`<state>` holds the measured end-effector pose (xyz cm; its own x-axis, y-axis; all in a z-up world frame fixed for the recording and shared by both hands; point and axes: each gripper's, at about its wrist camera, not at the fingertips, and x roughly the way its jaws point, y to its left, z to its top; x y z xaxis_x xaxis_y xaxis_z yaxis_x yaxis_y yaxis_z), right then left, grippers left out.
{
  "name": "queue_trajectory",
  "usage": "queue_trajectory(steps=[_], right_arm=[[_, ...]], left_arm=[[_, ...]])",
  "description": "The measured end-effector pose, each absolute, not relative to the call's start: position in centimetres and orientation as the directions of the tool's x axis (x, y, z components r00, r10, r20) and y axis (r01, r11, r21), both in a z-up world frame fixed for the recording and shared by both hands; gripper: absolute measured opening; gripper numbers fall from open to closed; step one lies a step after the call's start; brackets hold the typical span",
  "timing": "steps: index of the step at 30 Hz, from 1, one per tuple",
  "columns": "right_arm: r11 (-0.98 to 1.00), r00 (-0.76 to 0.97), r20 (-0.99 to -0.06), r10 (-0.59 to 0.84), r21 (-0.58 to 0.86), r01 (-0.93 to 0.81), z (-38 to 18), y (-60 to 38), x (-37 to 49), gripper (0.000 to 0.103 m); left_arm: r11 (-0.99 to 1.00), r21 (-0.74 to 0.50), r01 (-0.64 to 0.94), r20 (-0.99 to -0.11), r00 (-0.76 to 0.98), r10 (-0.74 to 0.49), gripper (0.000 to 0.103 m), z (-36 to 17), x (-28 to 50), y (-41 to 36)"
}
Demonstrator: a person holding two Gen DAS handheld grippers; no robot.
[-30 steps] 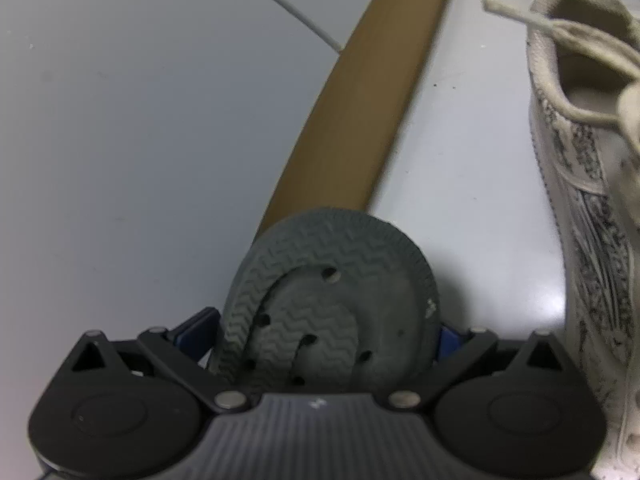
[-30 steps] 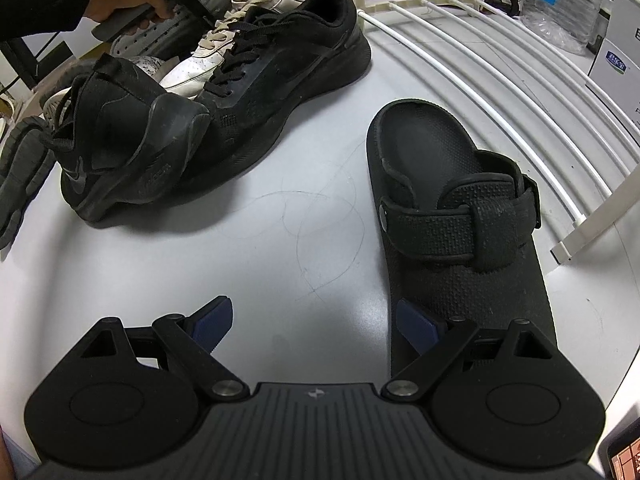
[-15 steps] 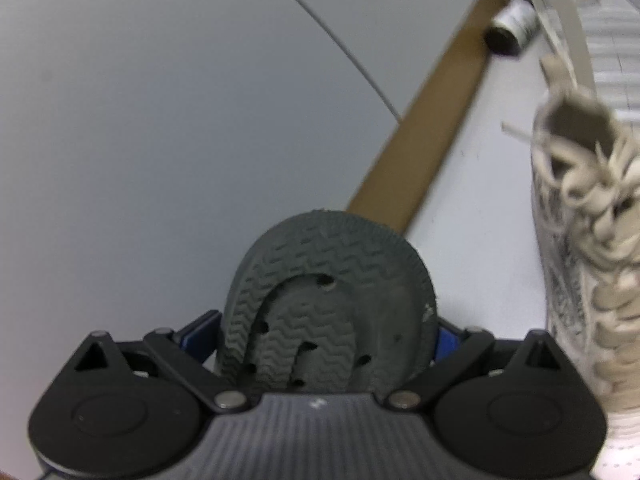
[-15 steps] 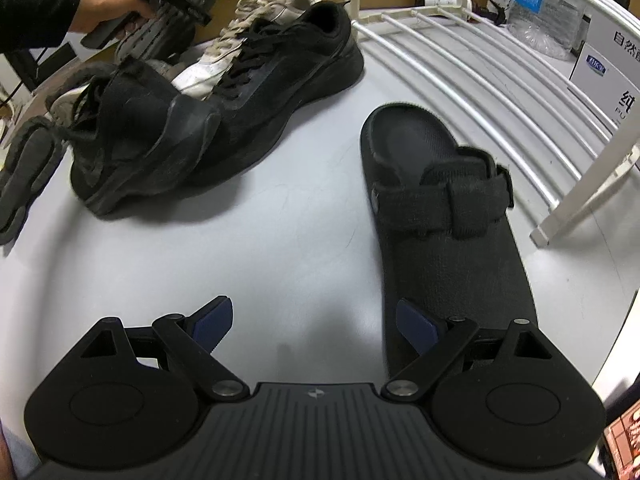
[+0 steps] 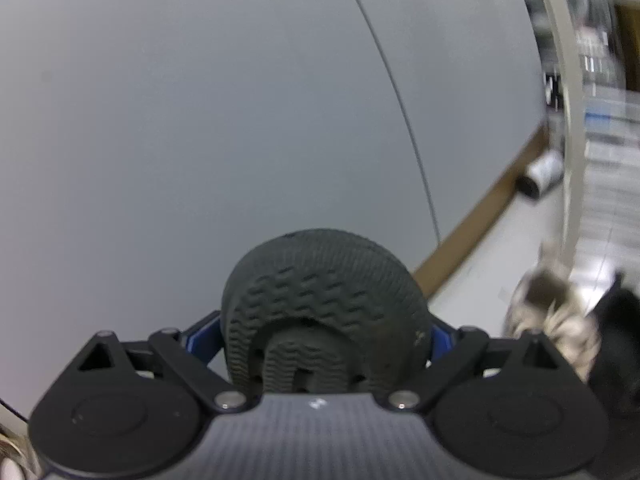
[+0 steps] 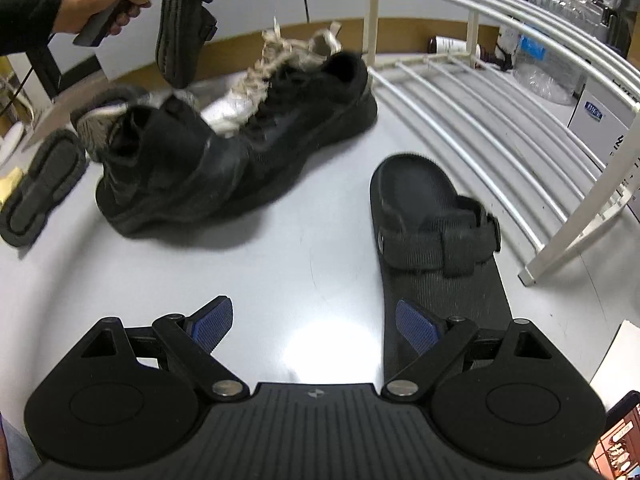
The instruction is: Organize scattered shoes
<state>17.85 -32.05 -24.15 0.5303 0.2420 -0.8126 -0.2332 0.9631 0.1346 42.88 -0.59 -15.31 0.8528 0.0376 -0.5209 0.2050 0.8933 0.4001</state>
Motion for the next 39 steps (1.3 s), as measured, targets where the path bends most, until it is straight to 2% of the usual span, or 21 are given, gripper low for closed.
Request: queue_trajectory(steps=[17, 20, 25, 28, 33, 36, 39], right_arm=[[0.960, 0.535, -0.801, 0.269, 0.176, -0.219, -24.3, -31.7, 16.7, 0.092], [0.959, 0.535, -0.800, 0.271, 0.175, -0.224, -24.3, -31.5, 16.7, 0.092], [0.960, 0.534, -0.803, 0.264, 0.166, -0.225, -24.3, -31.4, 16.5, 0.092], [0.960, 0.531, -0.806, 0.261, 0.160, -0.229, -24.4, -31.2, 16.4, 0.092], [0.958, 0.526, -0.810, 0.260, 0.149, -0.244, -24.3, -30.8, 16.3, 0.092], [0.958, 0.520, -0.815, 0.255, 0.141, -0.249, -24.5, -30.6, 16.3, 0.092], [0.958, 0.513, -0.820, 0.252, 0.138, -0.251, -24.7, -30.4, 16.2, 0.092]], left_arm=[[0.888, 0.335, 0.314, -0.483, 0.867, -0.125, 0.097, -7.2, 31.1, 3.1], [0.890, 0.330, 0.315, -0.460, 0.877, -0.139, 0.097, -8.6, 27.6, 4.5], [0.909, 0.287, 0.302, -0.453, 0.879, -0.149, 0.097, -6.2, 20.4, 7.1], [0.917, 0.268, 0.295, -0.456, 0.878, -0.149, 0.097, -8.8, 21.9, 4.5], [0.947, 0.197, 0.254, -0.482, 0.866, -0.132, 0.097, -7.7, 16.6, 9.2], [0.952, 0.181, 0.245, -0.503, 0.855, -0.124, 0.097, -8.9, 17.3, 8.2], [0.954, 0.167, 0.249, -0.533, 0.837, -0.125, 0.097, -8.9, 14.5, 9.6]])
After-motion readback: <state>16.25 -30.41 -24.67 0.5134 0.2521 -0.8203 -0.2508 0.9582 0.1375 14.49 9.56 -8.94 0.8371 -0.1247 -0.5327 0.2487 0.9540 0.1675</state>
